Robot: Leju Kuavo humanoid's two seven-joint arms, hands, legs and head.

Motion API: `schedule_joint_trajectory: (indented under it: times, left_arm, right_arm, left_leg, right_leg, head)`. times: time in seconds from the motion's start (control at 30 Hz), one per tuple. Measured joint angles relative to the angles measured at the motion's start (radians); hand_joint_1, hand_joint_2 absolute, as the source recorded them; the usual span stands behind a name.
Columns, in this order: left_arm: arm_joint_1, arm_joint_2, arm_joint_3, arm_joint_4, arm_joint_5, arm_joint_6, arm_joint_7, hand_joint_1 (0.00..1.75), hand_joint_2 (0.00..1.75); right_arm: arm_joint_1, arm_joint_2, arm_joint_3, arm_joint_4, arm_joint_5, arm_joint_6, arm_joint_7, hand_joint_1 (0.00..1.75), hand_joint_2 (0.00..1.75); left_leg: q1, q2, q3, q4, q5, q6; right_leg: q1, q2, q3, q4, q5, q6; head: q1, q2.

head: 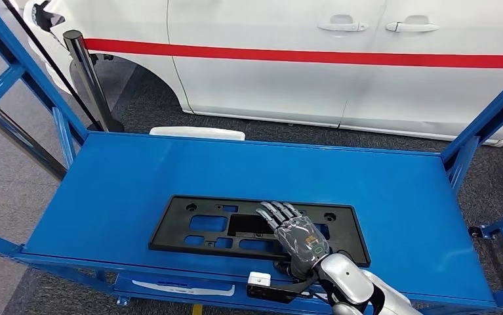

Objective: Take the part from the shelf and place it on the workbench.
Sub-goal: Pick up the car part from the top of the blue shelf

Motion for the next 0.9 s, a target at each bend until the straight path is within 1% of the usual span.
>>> schedule_joint_trajectory:
  times: [0.03,0.07,0.1,0.13,0.2,0.23,0.27,0.3,0.33,0.37,0.4,0.43,0.47,0.5,0.53,0.57,0.6,0.67,0.7,0.73,0.77,0.8,0.87,0.9]
  left_arm:
    - [-0.001,0.001,0.0,0.0,0.0,0.0,0.0,0.0,0.0]
    - [-0.002,0.001,0.0,0.0,0.0,0.0,0.0,0.0,0.0]
    - [-0.003,0.002,0.0,0.0,0.0,0.0,0.0,0.0,0.0]
    - [-0.003,0.002,0.0,0.0,0.0,0.0,0.0,0.0,0.0]
    - [-0.003,0.002,0.001,0.0,-0.001,0.0,0.0,0.0,0.0]
    - [-0.002,0.002,0.001,0.0,-0.001,0.0,0.0,0.0,0.0]
    - [-0.003,0.002,0.001,0.0,-0.002,0.0,0.0,0.0,0.0]
    - [-0.004,0.002,0.001,0.0,-0.002,0.0,0.0,0.0,0.0]
    - [-0.004,0.002,0.001,0.0,-0.002,0.0,0.0,0.0,0.0]
    - [-0.004,0.002,0.001,0.0,-0.002,0.0,0.0,0.0,0.0]
    - [-0.003,0.002,0.001,0.0,-0.002,0.0,0.0,0.0,0.0]
    - [-0.002,0.002,0.002,0.0,-0.002,0.0,0.0,0.0,0.0]
    - [-0.002,0.002,0.002,0.0,-0.002,0.0,0.0,0.0,0.0]
    - [-0.002,0.001,0.002,0.0,-0.002,0.0,-0.001,0.0,0.0]
    - [-0.002,0.001,0.002,0.0,-0.002,0.0,-0.001,0.0,0.0]
    - [-0.002,0.001,0.002,0.0,-0.002,0.0,-0.001,0.0,0.0]
    - [-0.003,0.0,0.002,0.0,-0.002,0.0,-0.001,0.0,0.0]
    - [-0.002,0.0,0.002,0.0,-0.002,0.0,-0.001,0.0,0.0]
    - [-0.002,0.0,0.002,0.0,-0.002,0.0,-0.002,0.0,0.0]
    - [-0.002,0.0,0.002,0.0,-0.001,-0.001,-0.004,0.0,0.0]
    - [-0.003,0.0,0.002,0.0,0.0,-0.001,-0.006,0.0,0.0]
    - [-0.003,0.0,0.002,0.0,0.001,-0.001,-0.008,0.0,0.0]
    - [-0.001,0.0,0.003,0.0,0.001,-0.001,-0.014,0.0,0.0]
    - [0.0,0.0,0.003,0.0,0.001,-0.001,-0.016,0.0,0.0]
  right_arm:
    - [-0.001,0.0,0.001,0.001,0.001,0.0,0.0,0.0,1.75]
    - [-0.002,0.0,0.002,0.001,0.004,0.0,0.001,0.0,1.75]
    - [-0.003,0.0,0.002,0.001,0.007,0.0,0.003,0.0,1.75]
    - [-0.005,-0.001,0.003,0.002,0.01,0.0,0.005,0.0,1.75]
    - [-0.006,-0.002,0.004,0.002,0.015,0.001,0.01,0.0,1.75]
    - [-0.007,-0.002,0.004,0.003,0.015,0.001,0.011,0.0,1.75]
    - [-0.008,-0.003,0.005,0.003,0.015,0.001,0.012,0.0,1.75]
    - [-0.008,-0.005,0.006,0.004,0.015,0.001,0.012,0.0,1.75]
    - [-0.008,-0.006,0.007,0.006,0.015,0.001,0.012,0.0,1.75]
    - [-0.008,-0.007,0.008,0.007,0.016,0.001,0.013,0.28,1.75]
    - [-0.007,-0.008,0.01,0.009,0.016,0.001,0.013,0.72,1.75]
    - [-0.007,-0.009,0.011,0.011,0.016,0.001,0.013,1.16,1.75]
    - [-0.007,-0.01,0.012,0.012,0.016,0.001,0.014,1.59,1.75]
    - [-0.007,-0.011,0.013,0.013,0.016,0.001,0.014,1.75,1.75]
    - [-0.008,-0.012,0.013,0.014,0.016,0.001,0.015,1.75,1.75]
    - [-0.009,-0.013,0.013,0.014,0.016,0.001,0.015,1.75,1.75]
    - [-0.009,-0.014,0.014,0.015,0.016,0.001,0.015,1.75,1.75]
    - [-0.009,-0.014,0.014,0.015,0.017,0.001,0.015,1.75,1.75]
    - [-0.01,-0.015,0.014,0.016,0.017,0.001,0.015,1.75,1.75]
    - [-0.011,-0.015,0.014,0.016,0.017,0.002,0.015,1.75,1.75]
    - [-0.013,-0.015,0.014,0.016,0.017,0.002,0.014,1.75,1.75]
    - [-0.014,-0.015,0.015,0.016,0.017,0.002,0.014,1.75,1.75]
    - [-0.016,-0.015,0.015,0.016,0.018,0.003,0.014,1.75,1.75]
    - [-0.018,-0.015,0.015,0.016,0.018,0.003,0.014,1.75,1.75]
  left_leg:
    - [-0.002,0.0,0.032,-0.068,0.026,0.006]
    - [-0.004,0.0,0.057,-0.121,0.044,0.011]
    - [-0.006,0.0,0.069,-0.15,0.048,0.015]
    - [-0.009,-0.001,0.071,-0.156,0.046,0.018]
    - [-0.006,0.0,0.073,-0.164,0.052,0.025]
    - [-0.003,0.001,0.075,-0.169,0.057,0.031]
    - [0.0,0.002,0.076,-0.175,0.061,0.037]
    - [0.001,0.002,0.077,-0.178,0.063,0.041]
    - [0.001,0.002,0.076,-0.178,0.064,0.044]
    - [0.001,0.003,0.075,-0.178,0.064,0.045]
    - [0.001,0.003,0.075,-0.177,0.064,0.045]
    - [0.001,0.002,0.075,-0.176,0.063,0.044]
    - [0.002,0.002,0.076,-0.175,0.061,0.042]
    - [0.003,0.001,0.077,-0.172,0.059,0.04]
    - [0.002,0.0,0.077,-0.168,0.056,0.035]
    - [0.001,0.0,0.075,-0.164,0.053,0.031]
    - [0.0,-0.001,0.073,-0.16,0.051,0.025]
    - [-0.002,-0.001,0.071,-0.16,0.05,0.014]
    - [0.0,-0.001,0.07,-0.16,0.048,0.008]
    - [0.001,-0.001,0.067,-0.151,0.04,0.003]
    - [0.002,0.0,0.057,-0.126,0.022,-0.002]
    - [0.003,0.0,0.037,-0.082,-0.006,-0.005]
    - [0.003,0.0,-0.021,0.047,-0.068,-0.01]
    - [0.004,0.0,-0.046,0.099,-0.085,-0.012]
  right_leg:
    - [0.003,0.0,0.001,0.001,-0.001,0.002]
    - [0.004,0.001,0.001,0.002,-0.002,0.005]
    - [0.005,0.001,0.0,0.003,-0.002,0.009]
    - [0.005,0.001,-0.001,0.002,-0.001,0.014]
    - [0.004,0.001,-0.001,0.002,-0.001,0.024]
    - [0.003,0.001,-0.004,0.011,-0.01,0.029]
    - [0.003,0.001,-0.017,0.04,-0.03,0.033]
    - [0.0,0.001,-0.039,0.089,-0.059,0.037]
    - [-0.001,0.001,-0.069,0.153,-0.092,0.041]
    - [-0.003,0.001,-0.101,0.219,-0.119,0.044]
    - [-0.006,0.001,-0.123,0.263,-0.129,0.047]
    - [-0.009,0.0,-0.129,0.273,-0.12,0.05]
    - [-0.012,0.0,-0.118,0.248,-0.095,0.052]
    - [-0.015,0.0,-0.088,0.184,-0.057,0.053]
    - [-0.017,0.0,-0.054,0.114,-0.029,0.052]
    - [-0.016,0.0,-0.028,0.058,-0.01,0.05]
    - [-0.014,0.001,-0.012,0.02,0.0,0.047]
    - [-0.009,0.003,-0.011,0.009,-0.001,0.038]
    - [-0.01,0.003,-0.011,0.007,0.0,0.032]
    - [-0.011,0.003,-0.01,0.005,0.001,0.025]
    - [-0.013,0.002,-0.009,0.002,0.003,0.018]
    - [-0.014,0.0,-0.008,0.0,0.003,0.013]
    - [-0.011,-0.003,-0.008,0.0,0.002,0.007]
    - [-0.01,-0.004,-0.008,0.001,0.001,0.006]
  head:
    - [0.0,0.0]
    - [0.0,0.0]
    - [0.0,0.0]
    - [0.0,0.0]
    - [0.0,0.0]
    - [0.0,0.0]
    - [0.001,0.0]
    - [0.001,0.0]
    - [0.001,0.0]
    - [0.001,0.0]
    - [0.001,0.0]
    - [0.001,0.0]
    - [0.001,0.0]
    - [0.001,0.0]
    - [0.001,0.0]
    - [0.0,0.0]
    - [0.0,0.0]
    - [0.0,0.0]
    - [0.0,0.0]
    - [0.0,0.0]
    - [0.0,0.0]
    - [0.0,0.0]
    - [0.0,0.0]
    - [0.0,0.0]
